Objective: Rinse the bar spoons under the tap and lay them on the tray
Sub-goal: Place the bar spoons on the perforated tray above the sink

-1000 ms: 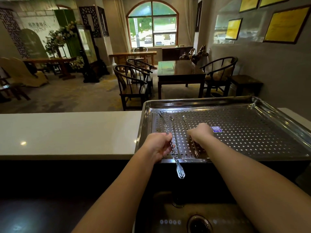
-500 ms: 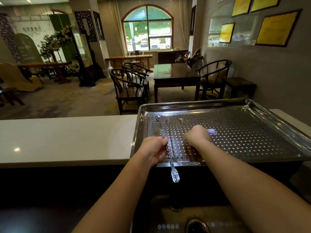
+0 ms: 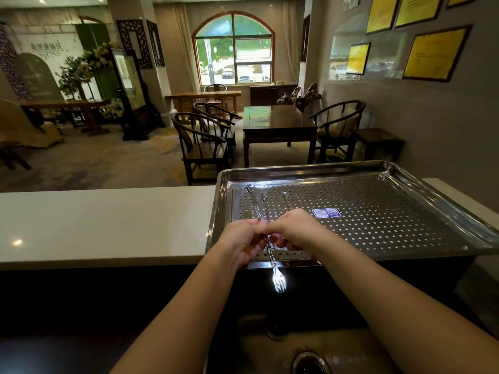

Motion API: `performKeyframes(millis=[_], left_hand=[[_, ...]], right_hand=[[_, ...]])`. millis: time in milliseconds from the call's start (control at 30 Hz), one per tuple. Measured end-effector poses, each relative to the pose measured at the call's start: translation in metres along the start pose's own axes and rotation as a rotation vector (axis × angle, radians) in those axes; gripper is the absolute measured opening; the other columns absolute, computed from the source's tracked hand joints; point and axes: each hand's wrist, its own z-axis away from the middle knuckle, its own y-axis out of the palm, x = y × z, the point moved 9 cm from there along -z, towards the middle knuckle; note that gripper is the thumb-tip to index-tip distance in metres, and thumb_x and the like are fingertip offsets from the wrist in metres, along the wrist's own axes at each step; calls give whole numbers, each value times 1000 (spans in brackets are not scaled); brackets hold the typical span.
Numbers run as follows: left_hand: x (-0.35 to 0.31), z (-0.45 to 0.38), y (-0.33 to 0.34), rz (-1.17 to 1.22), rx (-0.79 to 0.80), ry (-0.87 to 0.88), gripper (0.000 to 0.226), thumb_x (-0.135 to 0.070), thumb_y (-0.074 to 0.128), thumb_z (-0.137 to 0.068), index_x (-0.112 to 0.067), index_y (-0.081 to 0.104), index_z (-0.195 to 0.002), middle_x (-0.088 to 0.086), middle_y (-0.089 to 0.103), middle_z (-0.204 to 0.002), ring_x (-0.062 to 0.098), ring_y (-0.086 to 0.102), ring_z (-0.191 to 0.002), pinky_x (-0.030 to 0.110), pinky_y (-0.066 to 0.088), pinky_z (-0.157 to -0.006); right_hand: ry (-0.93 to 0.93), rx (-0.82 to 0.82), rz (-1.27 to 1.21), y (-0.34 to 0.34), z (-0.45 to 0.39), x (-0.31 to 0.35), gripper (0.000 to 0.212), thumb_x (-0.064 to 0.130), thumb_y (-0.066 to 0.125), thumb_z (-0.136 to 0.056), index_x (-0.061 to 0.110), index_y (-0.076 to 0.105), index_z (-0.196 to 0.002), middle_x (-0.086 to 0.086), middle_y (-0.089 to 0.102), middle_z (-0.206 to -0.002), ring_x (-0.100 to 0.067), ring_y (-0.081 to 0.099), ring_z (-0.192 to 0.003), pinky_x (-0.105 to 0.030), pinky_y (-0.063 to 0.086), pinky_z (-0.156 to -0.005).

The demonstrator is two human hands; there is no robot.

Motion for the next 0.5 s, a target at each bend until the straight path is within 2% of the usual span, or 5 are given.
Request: performKeyframes(millis=[67,167,267,400,500], left_hand=[[0,0,0,23,-12,2,29,-2,62,-88,-3,62,-117,10,66,-87,15,61,-70,24,55,-60],[0,1,1,34,-8,-4,28,-2,61,-89,-2,63,-117,7,65,-77,13,59,-64,21,55,-50],[1,1,1,22,-17,-8,24,-3,61,-89,-5,65,-113,5,64,-77,11,58,-64,17,50,-44],[1,1,0,10,-19,-20,17,-4,60,-90,-5,68,-105,5,62,-72,10,54,-56,16,49,-45],[1,1,-2,15,-17,-30,19,-4,60,-89,-2,68,-106,5,61,-74,10,53,-58,18,51,-48]], right_hand=[[26,17,-1,0,2,-4,19,19,77,-75,4,65,-74,-5,62,-51,-10,45,-37,-16,28,-34],[31,24,-24,3,4,-9,15,11,75,-77,5,64,-68,-5,56,-45,-12,40,-36,-15,25,-34],[41,-5,-105,4,4,-14,20,8,74,-77,7,65,-60,-6,56,-45,-12,38,-34,-15,24,-34],[89,-67,-167,-6,5,-17,21,10,74,-75,7,62,-59,-2,53,-41,-10,34,-33,-15,22,-35],[65,-131,-187,-32,7,-11,16,8,73,-78,1,65,-65,-2,55,-45,-8,39,-32,-17,27,-33]])
